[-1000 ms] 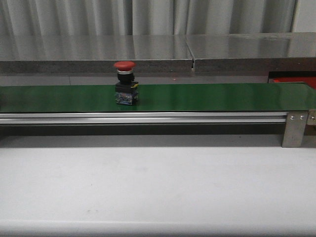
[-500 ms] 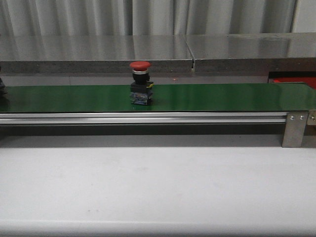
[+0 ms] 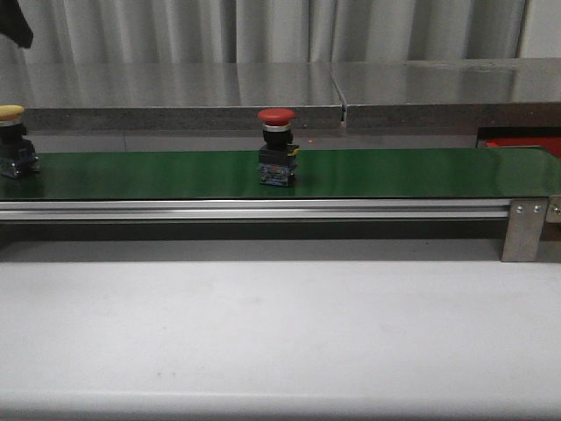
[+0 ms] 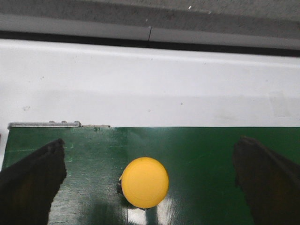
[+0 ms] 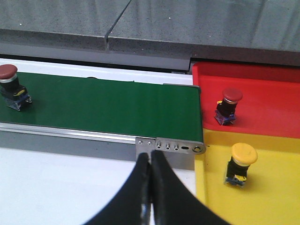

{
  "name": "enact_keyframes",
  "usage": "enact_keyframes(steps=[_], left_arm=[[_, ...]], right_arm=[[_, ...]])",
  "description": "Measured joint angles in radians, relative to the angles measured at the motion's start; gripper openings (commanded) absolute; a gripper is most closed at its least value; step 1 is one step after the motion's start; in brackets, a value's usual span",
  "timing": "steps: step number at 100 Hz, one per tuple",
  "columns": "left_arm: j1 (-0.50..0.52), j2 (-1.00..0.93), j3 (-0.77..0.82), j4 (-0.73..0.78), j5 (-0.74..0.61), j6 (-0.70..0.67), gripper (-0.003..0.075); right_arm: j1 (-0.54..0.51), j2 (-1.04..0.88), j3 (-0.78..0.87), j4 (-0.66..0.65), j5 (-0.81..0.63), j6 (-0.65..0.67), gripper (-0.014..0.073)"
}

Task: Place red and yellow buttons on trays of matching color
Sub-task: 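Set the yellow button on the belt and release the left gripper, then lower the right gripper onto the red button riding the belt and grasp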

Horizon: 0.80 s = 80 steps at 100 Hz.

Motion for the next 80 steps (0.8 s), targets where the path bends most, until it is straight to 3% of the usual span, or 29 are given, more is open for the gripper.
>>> enact_keyframes(steps=[22, 50, 64, 80], left_arm=[[-0.045, -0.167, 0.072, 0.000, 0.002, 0.024, 0.0691], [-0.118, -0.515, 0.433, -0.002, -0.173, 0.031, 0.0689], [-0.142, -0.713, 0.636, -0.030, -0.259, 0.031, 0.0622], [-0.145, -0.905, 0.819, -0.046, -0.305, 0.031, 0.0412]], right_arm=[[0.000, 0.000, 0.000, 0.008, 0.000, 0.000, -0.0118], [0.000, 0.000, 0.000, 0.015, 0.000, 0.000, -0.0097], [0.000, 0.000, 0.000, 0.034, 0.000, 0.000, 0.0048], [0.000, 0.000, 0.000, 0.050, 0.004, 0.000, 0.0339]])
